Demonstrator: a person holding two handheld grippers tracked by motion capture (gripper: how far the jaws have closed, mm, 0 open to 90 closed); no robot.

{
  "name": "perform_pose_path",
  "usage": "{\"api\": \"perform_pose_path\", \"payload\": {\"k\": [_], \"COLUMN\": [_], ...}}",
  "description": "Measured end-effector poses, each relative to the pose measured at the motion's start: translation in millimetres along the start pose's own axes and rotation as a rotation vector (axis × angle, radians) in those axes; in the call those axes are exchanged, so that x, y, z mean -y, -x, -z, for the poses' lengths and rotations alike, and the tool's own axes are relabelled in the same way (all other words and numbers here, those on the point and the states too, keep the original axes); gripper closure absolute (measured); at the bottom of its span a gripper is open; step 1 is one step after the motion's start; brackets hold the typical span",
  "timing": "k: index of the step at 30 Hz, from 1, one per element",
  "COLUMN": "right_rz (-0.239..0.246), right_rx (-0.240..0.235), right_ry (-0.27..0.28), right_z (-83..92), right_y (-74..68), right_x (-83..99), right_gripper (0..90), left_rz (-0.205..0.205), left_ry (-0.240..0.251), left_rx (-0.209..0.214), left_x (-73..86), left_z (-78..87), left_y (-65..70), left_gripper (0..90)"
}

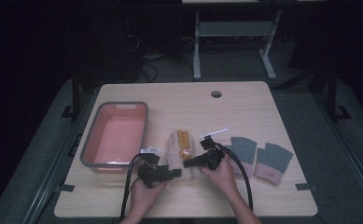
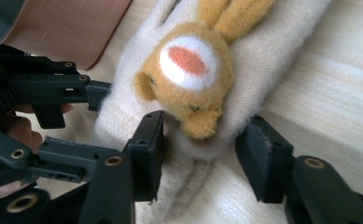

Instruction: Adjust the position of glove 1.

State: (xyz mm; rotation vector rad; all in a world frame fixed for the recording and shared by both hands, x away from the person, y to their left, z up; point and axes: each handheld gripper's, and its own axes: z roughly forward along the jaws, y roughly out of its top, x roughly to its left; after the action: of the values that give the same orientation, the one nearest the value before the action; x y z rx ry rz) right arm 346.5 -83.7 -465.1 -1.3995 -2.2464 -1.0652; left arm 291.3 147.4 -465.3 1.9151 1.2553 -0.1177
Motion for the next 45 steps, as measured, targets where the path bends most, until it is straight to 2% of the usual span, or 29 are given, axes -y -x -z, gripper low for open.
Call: {"api": "perform_pose_path", "payload": {"k": [1,7,8,9,12,13,14,15,19,26,31,42,45], "right_rz": [-0.027,-0.041,-0.04,-0.054,-0.053,-0.071,-0.071,-0.074,-0.064,-0.059,-0.053,-0.039,-0.04], "right_rx": [-0.005,-0.003,0.001,0.001,-0.004,-0.022,-0.022,-0.043,-0.06,-0.08,-0.094,-0.087,-0.096], "right_ry": [0.001,0.005,0.007,0.002,0.005,-0.004,-0.004,-0.001,0.012,0.02,0.023,0.036,0.046], "right_z": [-1.3,-4.5,-5.8,-6.1,-6.9,-7.1,-7.1,-7.6,-6.6,-2.8,1.4,12.6,18.0], "right_y": [-0.9,-2.0,-2.7,-3.7,-2.6,-1.3,-1.3,1.5,2.0,1.7,2.9,0.4,-1.3], "right_x": [0.5,1.1,1.2,1.4,1.4,1.1,1.1,0.9,1.7,2.7,2.9,2.9,0.9], "right_gripper": [55.7,62.5,64.7,65.6,67.6,70.3,70.3,74.0,78.0,80.1,80.4,80.6,80.6], "left_rz": [-0.004,-0.007,-0.003,-0.003,0.009,0.021,0.021,0.022,0.04,0.044,0.03,0.015,0.01], "left_ry": [-0.006,-0.042,-0.047,-0.047,-0.059,-0.06,-0.06,-0.064,-0.061,-0.044,-0.042,-0.037,-0.029], "left_rx": [0.001,0.025,0.033,0.033,0.053,0.066,0.066,0.068,0.089,0.11,0.117,0.138,0.146], "left_x": [-0.8,-5.1,-6.1,-6.1,-7.9,-8.9,-8.9,-9.9,-10.6,-10.5,-13.4,-17.9,-23.3], "left_z": [-0.1,-2.3,-3.4,-3.4,-4.8,-5.6,-5.6,-6.0,-5.9,-4.8,-4.3,-2.1,1.5], "left_y": [-0.3,-2.5,-3.4,-3.4,-6.0,-8.2,-8.2,-8.9,-11.4,-12.0,-8.9,-4.0,-1.2], "left_gripper": [43.9,51.2,55.2,56.5,60.3,61.6,62.7,63.7,66.1,67.0,67.6,67.7,67.7]}}
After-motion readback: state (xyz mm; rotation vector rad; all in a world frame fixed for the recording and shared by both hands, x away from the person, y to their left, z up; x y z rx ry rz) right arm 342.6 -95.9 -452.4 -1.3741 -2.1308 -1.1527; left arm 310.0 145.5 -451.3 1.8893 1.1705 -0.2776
